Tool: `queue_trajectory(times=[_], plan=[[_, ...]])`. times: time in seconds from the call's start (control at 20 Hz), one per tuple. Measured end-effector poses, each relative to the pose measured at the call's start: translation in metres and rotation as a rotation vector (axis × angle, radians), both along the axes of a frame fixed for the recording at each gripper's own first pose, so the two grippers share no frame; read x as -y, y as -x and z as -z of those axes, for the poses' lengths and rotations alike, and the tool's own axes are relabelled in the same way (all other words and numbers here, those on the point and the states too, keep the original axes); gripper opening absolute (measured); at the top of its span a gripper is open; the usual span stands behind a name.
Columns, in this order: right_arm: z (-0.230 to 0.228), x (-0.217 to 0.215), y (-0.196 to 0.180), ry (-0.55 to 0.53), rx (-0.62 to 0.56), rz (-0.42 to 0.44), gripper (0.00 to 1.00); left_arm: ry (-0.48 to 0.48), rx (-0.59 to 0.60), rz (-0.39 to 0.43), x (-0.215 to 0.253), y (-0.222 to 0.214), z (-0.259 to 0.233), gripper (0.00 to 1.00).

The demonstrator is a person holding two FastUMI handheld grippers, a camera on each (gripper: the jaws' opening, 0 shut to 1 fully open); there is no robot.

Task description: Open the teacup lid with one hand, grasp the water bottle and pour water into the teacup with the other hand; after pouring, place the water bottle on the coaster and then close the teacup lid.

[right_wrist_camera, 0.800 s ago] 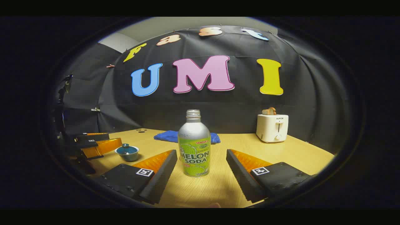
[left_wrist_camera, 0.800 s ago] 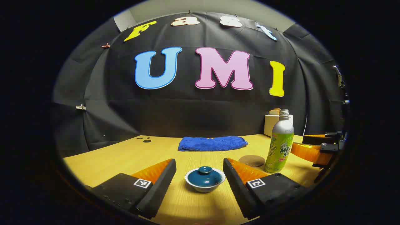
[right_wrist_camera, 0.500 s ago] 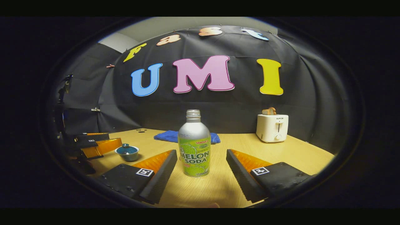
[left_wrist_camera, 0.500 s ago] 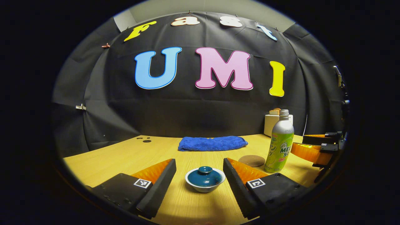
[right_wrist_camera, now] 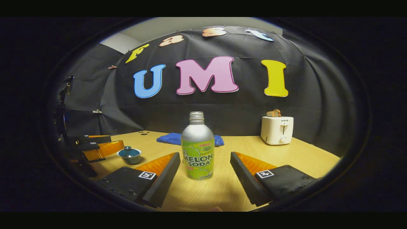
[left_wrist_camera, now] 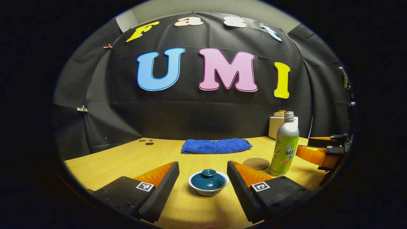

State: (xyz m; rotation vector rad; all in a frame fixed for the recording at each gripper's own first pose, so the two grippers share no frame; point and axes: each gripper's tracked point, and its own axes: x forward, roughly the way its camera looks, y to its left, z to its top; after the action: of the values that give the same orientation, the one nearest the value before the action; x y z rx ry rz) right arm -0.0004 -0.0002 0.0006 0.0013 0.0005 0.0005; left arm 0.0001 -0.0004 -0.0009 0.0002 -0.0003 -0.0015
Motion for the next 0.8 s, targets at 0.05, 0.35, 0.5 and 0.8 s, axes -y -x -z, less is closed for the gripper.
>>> queue_trajectory(times=[0.05, 0.35, 0.5, 0.8], plan=[[0.0, 0.0, 0.0, 0.0, 0.0, 0.0, 0.98, 0.0, 0.0, 0.021, 0.004, -0.001, -0.001, 0.96], [0.0, 0.0, 0.0, -0.001, 0.0, 0.0, 0.98, -0.029, -0.096, 0.109, 0.02, -0.018, 0.014, 0.96], [0.0, 0.0, 0.0, -0.001, 0.0, 0.0, 0.98, -0.012, -0.102, 0.081, 0.01, -0.027, 0.014, 0.94], [0.0, -0.001, 0.0, -0.002, 0.0, -0.004, 0.98, -0.019, -0.158, 0.1, 0.01, -0.039, 0.024, 0.75]])
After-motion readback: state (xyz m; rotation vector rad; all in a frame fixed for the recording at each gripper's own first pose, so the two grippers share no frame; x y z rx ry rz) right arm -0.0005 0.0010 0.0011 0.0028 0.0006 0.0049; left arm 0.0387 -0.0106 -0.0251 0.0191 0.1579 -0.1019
